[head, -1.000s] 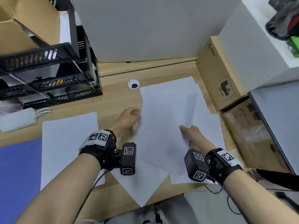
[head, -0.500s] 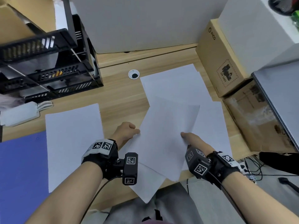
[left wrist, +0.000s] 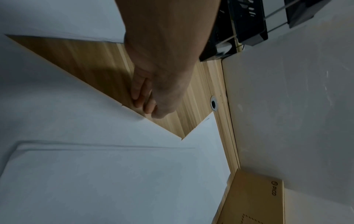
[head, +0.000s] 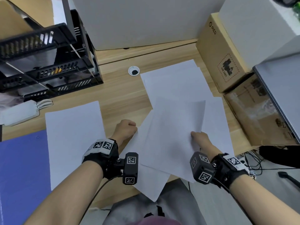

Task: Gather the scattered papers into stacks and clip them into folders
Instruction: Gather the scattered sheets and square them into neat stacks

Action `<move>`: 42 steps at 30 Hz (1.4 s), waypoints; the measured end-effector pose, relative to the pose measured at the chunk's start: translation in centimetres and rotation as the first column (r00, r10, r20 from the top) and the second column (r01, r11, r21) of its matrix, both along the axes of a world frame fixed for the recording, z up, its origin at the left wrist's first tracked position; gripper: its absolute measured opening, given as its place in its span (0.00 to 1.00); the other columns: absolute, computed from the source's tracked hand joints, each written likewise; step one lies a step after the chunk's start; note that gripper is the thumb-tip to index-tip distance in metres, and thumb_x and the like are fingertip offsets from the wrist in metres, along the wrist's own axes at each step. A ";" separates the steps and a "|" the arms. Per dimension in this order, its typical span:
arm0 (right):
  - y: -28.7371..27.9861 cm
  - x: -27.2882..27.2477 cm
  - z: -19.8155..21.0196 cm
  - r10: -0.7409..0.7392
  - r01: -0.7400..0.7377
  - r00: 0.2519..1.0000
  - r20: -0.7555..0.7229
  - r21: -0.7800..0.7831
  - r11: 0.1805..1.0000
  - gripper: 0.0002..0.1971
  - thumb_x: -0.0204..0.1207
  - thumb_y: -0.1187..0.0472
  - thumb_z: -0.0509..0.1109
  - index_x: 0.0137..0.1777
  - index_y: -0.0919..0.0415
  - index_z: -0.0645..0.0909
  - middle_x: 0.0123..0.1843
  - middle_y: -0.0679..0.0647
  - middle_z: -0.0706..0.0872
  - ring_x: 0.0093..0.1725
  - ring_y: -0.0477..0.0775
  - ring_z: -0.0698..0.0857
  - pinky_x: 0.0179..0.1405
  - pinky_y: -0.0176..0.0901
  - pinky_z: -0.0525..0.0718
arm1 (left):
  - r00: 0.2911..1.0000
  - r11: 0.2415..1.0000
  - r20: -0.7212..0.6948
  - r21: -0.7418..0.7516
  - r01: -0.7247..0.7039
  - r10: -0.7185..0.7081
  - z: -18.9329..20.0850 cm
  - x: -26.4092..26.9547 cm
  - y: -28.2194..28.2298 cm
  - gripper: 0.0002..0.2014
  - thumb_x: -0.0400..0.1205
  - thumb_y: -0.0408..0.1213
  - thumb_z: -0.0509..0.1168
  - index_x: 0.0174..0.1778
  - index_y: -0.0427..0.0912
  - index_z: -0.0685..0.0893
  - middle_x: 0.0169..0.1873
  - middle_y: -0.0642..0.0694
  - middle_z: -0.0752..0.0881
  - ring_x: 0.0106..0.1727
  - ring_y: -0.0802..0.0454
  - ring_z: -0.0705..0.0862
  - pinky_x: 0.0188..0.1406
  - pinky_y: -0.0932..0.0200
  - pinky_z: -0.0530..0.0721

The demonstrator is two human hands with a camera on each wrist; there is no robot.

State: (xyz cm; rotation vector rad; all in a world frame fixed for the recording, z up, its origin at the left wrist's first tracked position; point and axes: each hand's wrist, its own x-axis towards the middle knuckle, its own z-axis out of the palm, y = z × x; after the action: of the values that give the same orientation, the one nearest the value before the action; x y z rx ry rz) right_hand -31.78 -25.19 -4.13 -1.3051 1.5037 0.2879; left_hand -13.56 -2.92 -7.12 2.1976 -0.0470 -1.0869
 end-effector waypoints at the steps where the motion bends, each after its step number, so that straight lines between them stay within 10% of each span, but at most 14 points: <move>1: -0.1 -0.7 0.0 -0.004 0.004 1.000 -0.020 -0.009 1.000 0.12 0.84 0.67 0.57 0.64 0.71 0.73 0.38 0.56 0.76 0.33 0.54 0.74 0.26 0.42 0.69 | 1.000 1.000 0.012 0.006 0.018 -0.018 0.1 0.1 -0.3 0.14 0.79 0.32 0.67 0.60 0.37 0.85 0.56 0.40 0.88 0.53 0.47 0.85 0.49 0.60 0.79; 5: -0.1 -1.2 -0.1 0.042 -0.040 0.996 -0.077 0.033 0.999 0.19 0.86 0.66 0.55 0.72 0.77 0.69 0.63 0.66 0.81 0.48 0.57 0.76 0.28 0.38 0.72 | 0.996 0.996 0.006 0.038 0.086 -0.086 0.5 0.0 -0.9 0.10 0.78 0.34 0.70 0.55 0.40 0.86 0.55 0.41 0.86 0.58 0.44 0.84 0.55 0.56 0.81; 9: 0.8 -0.5 -0.4 0.010 -0.008 1.000 -0.020 0.088 0.996 0.20 0.87 0.62 0.55 0.75 0.73 0.66 0.76 0.67 0.72 0.72 0.66 0.75 0.59 0.49 0.75 | 0.990 0.991 -0.043 0.015 0.136 -0.136 0.5 -0.2 -1.1 0.10 0.79 0.37 0.71 0.55 0.45 0.81 0.50 0.45 0.82 0.50 0.45 0.81 0.48 0.58 0.77; 13: 1.9 0.0 -1.3 -0.030 0.025 0.999 0.036 0.143 0.989 0.21 0.84 0.60 0.57 0.69 0.76 0.69 0.57 0.61 0.77 0.52 0.59 0.78 0.55 0.52 0.77 | 0.963 0.974 -0.144 -0.064 0.218 -0.225 0.4 -1.2 -1.3 0.04 0.81 0.34 0.68 0.47 0.42 0.79 0.45 0.44 0.76 0.46 0.49 0.75 0.40 0.58 0.70; 18: 1.7 -0.4 -3.7 -0.131 0.100 0.977 0.166 0.185 0.978 0.29 0.74 0.53 0.66 0.74 0.63 0.69 0.67 0.65 0.82 0.62 0.69 0.84 0.63 0.67 0.81 | 0.992 0.991 -0.113 -0.123 0.049 -0.063 0.1 -1.6 -1.0 0.13 0.81 0.38 0.71 0.58 0.40 0.78 0.44 0.49 0.80 0.41 0.56 0.79 0.34 0.64 0.73; 25: 1.2 2.2 1.5 -0.116 0.066 0.939 0.322 0.162 0.985 0.12 0.84 0.62 0.61 0.64 0.62 0.77 0.55 0.62 0.87 0.51 0.64 0.87 0.49 0.54 0.86 | 0.979 0.960 -0.196 -0.260 -0.104 0.053 1.1 -0.9 -1.5 0.16 0.88 0.46 0.58 0.55 0.39 0.86 0.52 0.46 0.90 0.53 0.47 0.88 0.45 0.60 0.81; 30: -0.1 2.6 1.2 -0.117 0.060 0.941 0.317 0.185 0.981 0.25 0.81 0.58 0.64 0.75 0.65 0.68 0.64 0.67 0.84 0.48 0.64 0.88 0.32 0.49 0.88 | 0.922 0.876 -0.311 -0.346 -0.336 0.231 2.1 0.1 -3.1 0.14 0.89 0.43 0.57 0.58 0.43 0.86 0.56 0.44 0.90 0.57 0.46 0.88 0.60 0.52 0.82; 38: -2.4 3.0 0.8 0.009 -0.075 0.950 0.313 0.200 0.977 0.14 0.85 0.62 0.61 0.68 0.60 0.75 0.52 0.57 0.88 0.48 0.58 0.88 0.40 0.47 0.86 | 0.908 0.894 -0.335 -0.281 -0.350 0.250 3.0 1.1 -5.8 0.19 0.85 0.53 0.55 0.56 0.47 0.87 0.55 0.49 0.90 0.62 0.42 0.86 0.68 0.42 0.78; 42: -4.0 4.2 -0.3 -0.089 0.027 0.946 0.312 0.199 0.980 0.25 0.78 0.64 0.72 0.71 0.64 0.65 0.60 0.60 0.84 0.52 0.59 0.87 0.41 0.49 0.85 | 0.900 0.860 -0.343 -0.336 -0.385 0.269 3.1 0.9 -8.2 0.14 0.88 0.52 0.55 0.51 0.54 0.85 0.46 0.60 0.90 0.45 0.63 0.89 0.46 0.60 0.81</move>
State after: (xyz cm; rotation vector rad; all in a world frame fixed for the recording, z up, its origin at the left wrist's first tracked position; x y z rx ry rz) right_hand -27.56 -29.16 -4.41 -1.0920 1.2050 0.1678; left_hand -12.66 -11.11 -4.04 1.5968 0.2154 -1.0742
